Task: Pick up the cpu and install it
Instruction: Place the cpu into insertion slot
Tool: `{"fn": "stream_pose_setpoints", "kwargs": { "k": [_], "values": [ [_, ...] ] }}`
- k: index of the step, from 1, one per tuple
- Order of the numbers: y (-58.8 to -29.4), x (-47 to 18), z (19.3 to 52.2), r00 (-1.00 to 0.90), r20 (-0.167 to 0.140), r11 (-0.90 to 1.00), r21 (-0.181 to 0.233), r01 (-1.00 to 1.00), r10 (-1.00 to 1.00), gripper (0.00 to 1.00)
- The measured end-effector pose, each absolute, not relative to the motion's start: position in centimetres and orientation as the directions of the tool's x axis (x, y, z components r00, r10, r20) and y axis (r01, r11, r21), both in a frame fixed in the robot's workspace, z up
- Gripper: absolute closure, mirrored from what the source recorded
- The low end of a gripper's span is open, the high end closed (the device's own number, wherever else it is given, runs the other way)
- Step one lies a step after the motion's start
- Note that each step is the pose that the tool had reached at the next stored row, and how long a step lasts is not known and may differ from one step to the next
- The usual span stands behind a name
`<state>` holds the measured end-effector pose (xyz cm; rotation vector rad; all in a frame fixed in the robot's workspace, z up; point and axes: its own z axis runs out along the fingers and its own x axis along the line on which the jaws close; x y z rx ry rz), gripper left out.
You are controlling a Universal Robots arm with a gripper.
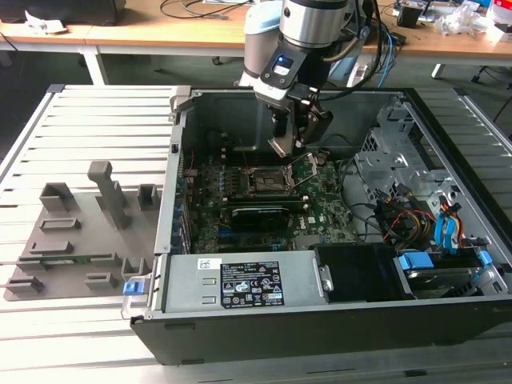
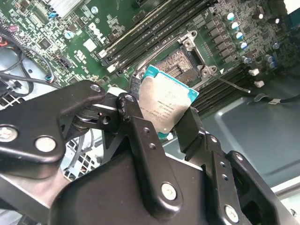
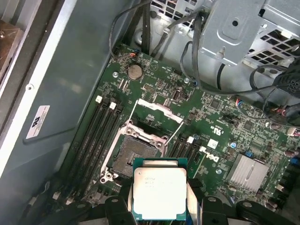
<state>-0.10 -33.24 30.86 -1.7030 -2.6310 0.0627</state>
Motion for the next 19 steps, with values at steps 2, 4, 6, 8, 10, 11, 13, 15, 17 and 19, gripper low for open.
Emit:
{"fn": "stream_pose_setpoints", "kwargs": {
  "k": [2,4,6,8,10,11,13,15,17,19],
  "values": [
    [-33.24,-0.1,30.86,-0.383,-0.017,0.382,-0.037,0.923,0.924,0.45],
    [-33.24,-0.1,30.85,-0.363,-0.017,0.362,-0.038,0.931,0.932,0.45],
    [-33.24,-0.1,30.85,-0.353,-0.017,0.352,-0.038,0.935,0.935,0.45],
    [-33.24,-0.1,30.85,-0.342,-0.018,0.341,-0.038,0.939,0.94,0.45],
    [-33.24,-0.1,30.85,-0.331,-0.018,0.33,-0.038,0.943,0.944,0.45],
    [-33.24,-0.1,30.85,-0.327,-0.018,0.326,-0.038,0.945,0.945,0.45],
    [-33.24,-0.1,30.85,-0.317,-0.018,0.316,-0.038,0.948,0.948,0.45],
    [-33.24,-0.1,30.85,-0.3,-0.018,0.3,-0.038,0.953,0.954,0.45],
    [-33.24,-0.1,30.85,-0.284,-0.018,0.283,-0.038,0.958,0.959,0.45],
    [-33.24,-0.1,30.85,-0.266,-0.018,0.265,-0.038,0.964,0.964,0.45]
  ]
}}
